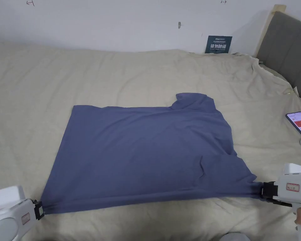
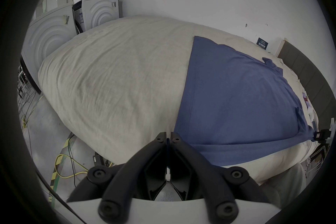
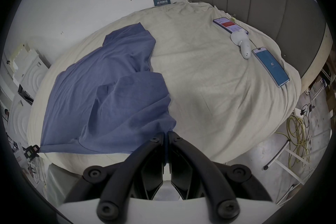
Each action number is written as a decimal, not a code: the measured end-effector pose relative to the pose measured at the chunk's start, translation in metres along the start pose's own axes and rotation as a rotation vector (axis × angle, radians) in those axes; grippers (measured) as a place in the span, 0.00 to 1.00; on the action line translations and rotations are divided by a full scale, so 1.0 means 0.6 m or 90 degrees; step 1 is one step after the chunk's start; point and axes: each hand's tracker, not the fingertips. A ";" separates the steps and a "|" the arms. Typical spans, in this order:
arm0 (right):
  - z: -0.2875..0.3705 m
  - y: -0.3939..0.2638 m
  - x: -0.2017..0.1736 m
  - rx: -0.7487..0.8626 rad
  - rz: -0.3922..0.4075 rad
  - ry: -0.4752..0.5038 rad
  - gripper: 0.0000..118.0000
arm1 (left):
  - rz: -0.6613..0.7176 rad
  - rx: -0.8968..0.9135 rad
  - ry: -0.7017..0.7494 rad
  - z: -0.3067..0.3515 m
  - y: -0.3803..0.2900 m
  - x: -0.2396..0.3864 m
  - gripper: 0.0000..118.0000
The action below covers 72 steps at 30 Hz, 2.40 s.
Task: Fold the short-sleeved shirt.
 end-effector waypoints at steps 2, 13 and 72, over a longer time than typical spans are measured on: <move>-0.018 -0.009 0.001 -0.007 0.009 -0.010 0.02 | -0.015 -0.004 0.011 -0.005 0.001 0.007 0.00; -0.041 -0.027 0.005 -0.034 0.010 -0.037 0.74 | -0.037 -0.025 0.012 -0.004 0.018 -0.002 0.58; 0.108 0.030 -0.101 0.258 0.117 0.028 0.09 | -0.110 0.405 -0.089 0.186 0.097 0.165 0.00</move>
